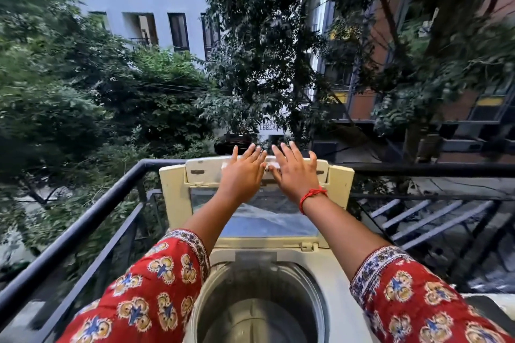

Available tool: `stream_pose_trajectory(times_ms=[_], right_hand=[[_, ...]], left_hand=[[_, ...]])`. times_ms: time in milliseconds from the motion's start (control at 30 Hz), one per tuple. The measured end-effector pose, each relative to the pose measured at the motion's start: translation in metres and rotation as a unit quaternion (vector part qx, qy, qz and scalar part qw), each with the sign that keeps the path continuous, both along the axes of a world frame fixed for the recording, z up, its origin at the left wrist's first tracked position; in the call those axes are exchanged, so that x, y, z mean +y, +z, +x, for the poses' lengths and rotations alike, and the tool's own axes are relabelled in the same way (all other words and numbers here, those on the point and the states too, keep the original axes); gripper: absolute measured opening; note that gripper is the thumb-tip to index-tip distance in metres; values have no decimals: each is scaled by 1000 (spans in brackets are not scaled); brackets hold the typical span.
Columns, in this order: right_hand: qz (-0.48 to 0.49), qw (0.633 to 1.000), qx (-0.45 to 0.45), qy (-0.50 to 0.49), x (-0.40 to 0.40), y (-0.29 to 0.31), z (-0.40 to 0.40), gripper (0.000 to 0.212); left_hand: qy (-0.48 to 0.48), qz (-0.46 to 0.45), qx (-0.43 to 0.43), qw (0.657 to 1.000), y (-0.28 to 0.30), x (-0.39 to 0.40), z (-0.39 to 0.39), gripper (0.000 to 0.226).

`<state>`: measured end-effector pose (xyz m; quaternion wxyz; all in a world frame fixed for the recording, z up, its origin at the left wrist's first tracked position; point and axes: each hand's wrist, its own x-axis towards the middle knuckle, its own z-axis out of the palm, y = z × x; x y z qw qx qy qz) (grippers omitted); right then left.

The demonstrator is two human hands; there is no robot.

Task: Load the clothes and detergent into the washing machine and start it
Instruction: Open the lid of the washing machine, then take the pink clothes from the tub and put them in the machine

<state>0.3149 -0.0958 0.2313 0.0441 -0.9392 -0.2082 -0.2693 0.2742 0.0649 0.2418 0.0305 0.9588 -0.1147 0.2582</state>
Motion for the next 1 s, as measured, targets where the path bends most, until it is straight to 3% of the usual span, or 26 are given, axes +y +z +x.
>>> stream_pose_trajectory(times_ms=[267, 567, 767, 1000], right_hand=[[50, 998, -17, -28, -57, 2, -50, 54], [62, 987, 16, -150, -205, -53, -117, 53], [76, 952, 88, -283, -303, -105, -195, 55], [94, 893, 166, -407, -338, -150, -296, 55]], left_hand=[[-37, -24, -21, 999, -11, -68, -29, 56], [-166, -71, 29, 983, -69, -241, -57, 48], [-264, -6, 118, 957, -114, -346, -109, 51], [-357, 37, 214, 908, -167, -393, -182, 52]])
